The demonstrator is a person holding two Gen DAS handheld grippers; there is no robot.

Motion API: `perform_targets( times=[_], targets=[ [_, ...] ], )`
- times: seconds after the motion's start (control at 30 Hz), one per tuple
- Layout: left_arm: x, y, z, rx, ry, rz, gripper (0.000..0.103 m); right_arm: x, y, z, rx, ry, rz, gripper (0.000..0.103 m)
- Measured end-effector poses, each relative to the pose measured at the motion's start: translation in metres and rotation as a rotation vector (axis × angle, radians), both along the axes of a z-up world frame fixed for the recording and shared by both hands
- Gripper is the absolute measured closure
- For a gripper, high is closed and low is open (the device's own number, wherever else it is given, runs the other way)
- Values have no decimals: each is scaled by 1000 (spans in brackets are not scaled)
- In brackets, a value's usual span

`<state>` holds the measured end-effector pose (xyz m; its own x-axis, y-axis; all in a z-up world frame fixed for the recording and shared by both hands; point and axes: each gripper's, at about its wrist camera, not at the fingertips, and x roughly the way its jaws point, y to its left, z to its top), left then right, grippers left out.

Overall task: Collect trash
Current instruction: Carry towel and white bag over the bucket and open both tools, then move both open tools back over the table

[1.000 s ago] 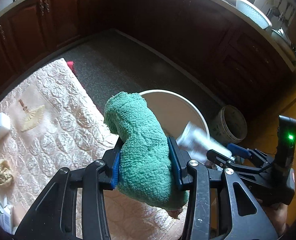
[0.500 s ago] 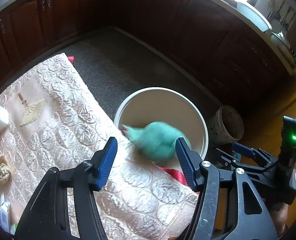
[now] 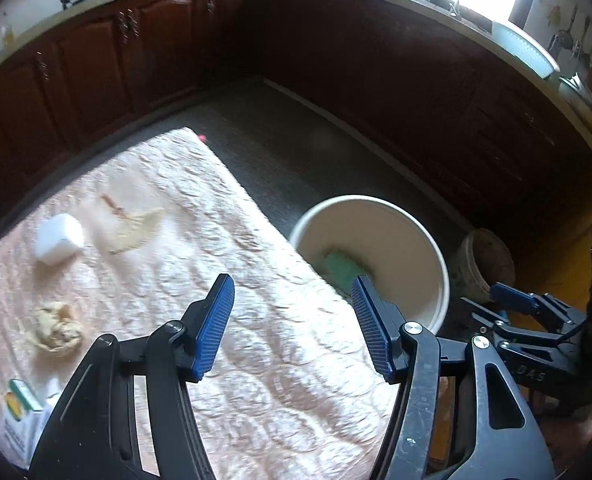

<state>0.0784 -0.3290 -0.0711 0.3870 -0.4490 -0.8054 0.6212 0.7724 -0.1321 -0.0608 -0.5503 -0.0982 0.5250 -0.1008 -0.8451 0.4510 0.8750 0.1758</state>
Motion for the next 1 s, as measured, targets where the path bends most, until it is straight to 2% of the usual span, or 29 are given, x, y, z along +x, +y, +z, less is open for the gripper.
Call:
perform_targets(
  times=[0.3, 0.53, 0.67, 0.8, 1.0],
  targets=[
    [5, 46, 14, -4, -44, 69, 43, 16, 40, 21, -30, -36, 81, 30],
    [16, 98, 14, -17, -18, 141, 43, 32, 78, 34, -43, -63, 172, 30],
    [26, 139, 12, -7, -1, 189, 43, 47, 102, 32, -38, -54, 227, 29],
    [36, 190, 9, 0, 23, 240, 33, 65, 133, 29, -54, -41, 293, 18],
    [47, 260, 0, 55, 67, 297, 32, 101, 180, 19, -18, -29, 418, 18]
  ],
)
